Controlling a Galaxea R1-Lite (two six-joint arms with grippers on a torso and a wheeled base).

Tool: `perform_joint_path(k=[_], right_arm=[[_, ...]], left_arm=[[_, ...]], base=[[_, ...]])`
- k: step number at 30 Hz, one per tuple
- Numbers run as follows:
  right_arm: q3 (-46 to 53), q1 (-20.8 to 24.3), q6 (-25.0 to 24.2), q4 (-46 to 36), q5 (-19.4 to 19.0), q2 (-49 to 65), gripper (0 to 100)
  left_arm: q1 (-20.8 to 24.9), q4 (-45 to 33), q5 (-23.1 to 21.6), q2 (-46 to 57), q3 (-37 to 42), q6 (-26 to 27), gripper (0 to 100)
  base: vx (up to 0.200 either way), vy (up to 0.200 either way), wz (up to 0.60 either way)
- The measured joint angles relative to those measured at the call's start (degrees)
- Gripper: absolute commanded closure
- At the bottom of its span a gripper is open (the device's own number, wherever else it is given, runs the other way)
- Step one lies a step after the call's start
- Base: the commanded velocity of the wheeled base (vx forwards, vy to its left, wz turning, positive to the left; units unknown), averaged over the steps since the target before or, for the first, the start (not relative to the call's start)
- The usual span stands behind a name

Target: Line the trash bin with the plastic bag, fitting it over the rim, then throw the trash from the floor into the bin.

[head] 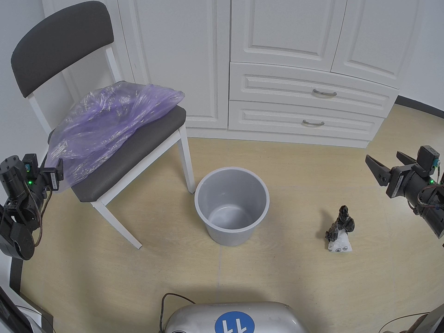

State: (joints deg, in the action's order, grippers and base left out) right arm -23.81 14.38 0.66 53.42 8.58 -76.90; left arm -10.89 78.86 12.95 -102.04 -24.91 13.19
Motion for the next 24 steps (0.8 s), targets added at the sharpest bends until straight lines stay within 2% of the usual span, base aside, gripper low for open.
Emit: perform_joint_path(k=[7, 13, 16, 24], right_arm=[[0.13, 0.07, 0.02, 0.00, -0.51, 0.00, 0], [0.39, 0.85, 0.02, 0.01, -0.54, 0.00, 0], [0.66, 1.16, 0.00, -0.02, -0.51, 0.00, 0], [0.96, 1.68, -0.04, 0.00, -0.51, -0.24, 0]], left_arm=[[-1.87, 0.21, -5.10, -1.72, 0.74, 0.55, 0], [-5.12, 0.35, -9.62, -2.10, 2.34, 5.99, 0], [-6.64, 0.49, -12.29, -2.67, 2.69, 6.97, 0], [-11.15, 2.68, -22.30, -5.29, 2.52, 7.14, 0]], base=[[0.000, 0.000, 0.00], [0.000, 0.000, 0.00], [0.000, 0.000, 0.00], [0.000, 0.000, 0.00]])
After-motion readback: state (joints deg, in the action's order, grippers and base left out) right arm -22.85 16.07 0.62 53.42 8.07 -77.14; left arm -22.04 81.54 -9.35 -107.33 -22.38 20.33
